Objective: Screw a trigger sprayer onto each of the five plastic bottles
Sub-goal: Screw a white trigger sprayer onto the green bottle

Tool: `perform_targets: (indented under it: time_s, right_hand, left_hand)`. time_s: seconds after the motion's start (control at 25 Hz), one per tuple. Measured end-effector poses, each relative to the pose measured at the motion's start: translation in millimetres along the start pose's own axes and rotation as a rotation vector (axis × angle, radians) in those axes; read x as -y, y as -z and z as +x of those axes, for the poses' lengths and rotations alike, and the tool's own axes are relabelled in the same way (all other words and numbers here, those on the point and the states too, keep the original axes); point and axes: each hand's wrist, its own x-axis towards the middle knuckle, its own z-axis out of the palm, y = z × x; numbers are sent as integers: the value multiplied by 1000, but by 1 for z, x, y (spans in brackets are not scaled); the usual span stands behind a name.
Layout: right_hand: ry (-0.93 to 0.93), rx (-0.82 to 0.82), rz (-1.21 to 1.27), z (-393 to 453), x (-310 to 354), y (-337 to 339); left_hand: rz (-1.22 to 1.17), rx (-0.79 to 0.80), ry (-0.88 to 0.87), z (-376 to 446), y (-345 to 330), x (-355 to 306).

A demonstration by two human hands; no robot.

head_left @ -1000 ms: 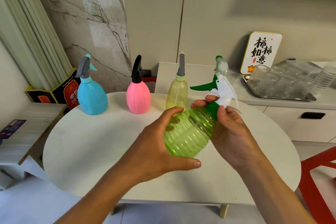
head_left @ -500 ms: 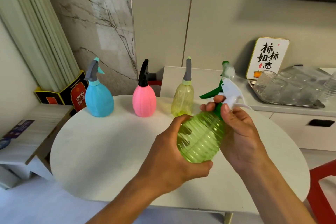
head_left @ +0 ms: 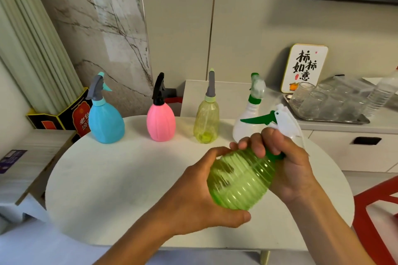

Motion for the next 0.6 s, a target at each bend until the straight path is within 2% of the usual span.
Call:
perform_targets:
  time_s: [0.08, 0.12, 0.24, 0.4, 0.52, 0.6]
  right_hand:
    - [-51, 31, -8, -1, 0, -4]
    - [-67, -12, -39, -1, 1, -7]
    - [-73, -267, -156, 0, 1, -18]
    - [-47, -397, -221, 0, 1, -24]
    - [-36, -430, -340, -1, -1, -26]
    - [-112, -341, -541, -4, -8, -29]
  left_hand:
    - [-164, 113, 36, -1, 1, 1]
    - [-180, 119, 37, -1, 0, 3]
    - [-133, 33, 36, 2, -6, 8]
    - [-13, -70, -4, 0, -16, 6]
    - [38, -154, -30, 1, -18, 8]
    - [-69, -216, 4, 7, -11, 11]
